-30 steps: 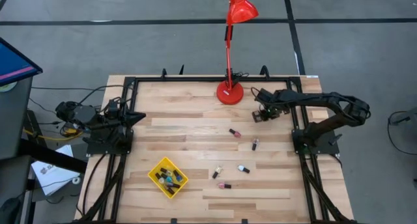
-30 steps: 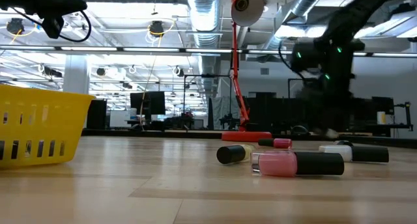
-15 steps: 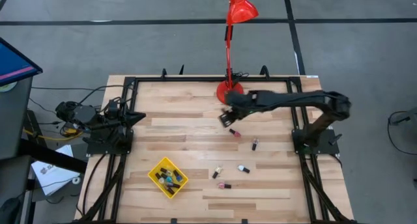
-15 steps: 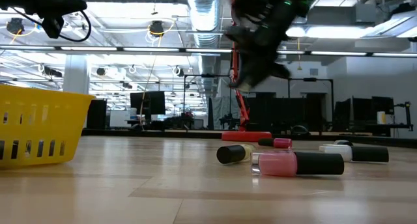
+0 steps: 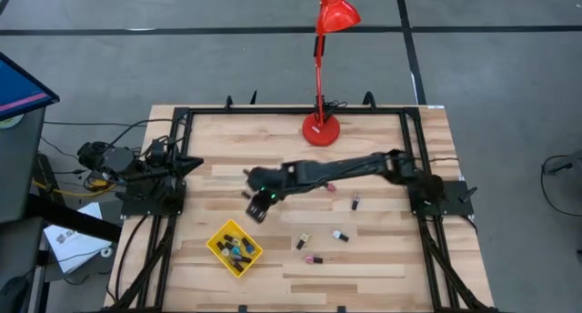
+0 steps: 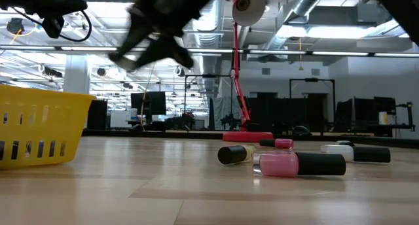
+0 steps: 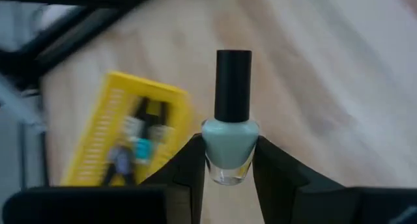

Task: Pick & Place Nail Polish
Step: Put the light green nail polish bottle into the yellow basket

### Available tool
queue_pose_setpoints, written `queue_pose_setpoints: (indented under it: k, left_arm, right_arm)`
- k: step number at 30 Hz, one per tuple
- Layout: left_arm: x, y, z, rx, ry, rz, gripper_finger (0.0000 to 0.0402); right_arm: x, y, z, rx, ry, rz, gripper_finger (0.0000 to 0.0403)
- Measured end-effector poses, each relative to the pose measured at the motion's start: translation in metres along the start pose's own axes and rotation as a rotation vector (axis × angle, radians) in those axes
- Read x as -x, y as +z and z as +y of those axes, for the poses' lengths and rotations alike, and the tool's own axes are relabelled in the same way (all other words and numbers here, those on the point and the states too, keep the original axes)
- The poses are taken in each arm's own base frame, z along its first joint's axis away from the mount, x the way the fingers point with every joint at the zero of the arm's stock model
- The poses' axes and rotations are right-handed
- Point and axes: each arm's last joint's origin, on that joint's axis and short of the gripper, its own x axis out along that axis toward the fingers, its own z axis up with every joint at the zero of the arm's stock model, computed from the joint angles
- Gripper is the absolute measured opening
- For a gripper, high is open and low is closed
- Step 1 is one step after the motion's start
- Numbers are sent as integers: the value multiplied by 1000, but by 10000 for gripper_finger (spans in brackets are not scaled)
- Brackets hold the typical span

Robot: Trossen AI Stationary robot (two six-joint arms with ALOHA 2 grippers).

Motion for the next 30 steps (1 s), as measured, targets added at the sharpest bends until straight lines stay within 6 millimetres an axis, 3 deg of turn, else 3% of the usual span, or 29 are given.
queue_pose_setpoints:
  k: [8, 15, 26, 30]
  left_arm:
    - [0, 0, 0, 1, 0, 0, 3]
    - [0, 0, 0, 0, 1, 3, 3]
    - [-2, 0, -1, -5, 2, 9, 3]
    - [-2, 0, -1, -6, 3, 9, 3]
  right_arm:
    - [-41, -7, 45, 178, 81, 6, 90]
    - [-63, -31, 66, 241, 126, -13, 90]
    - [-90, -56, 65, 254, 81, 43, 90]
    - [-90, -58, 64, 238, 65, 69, 112]
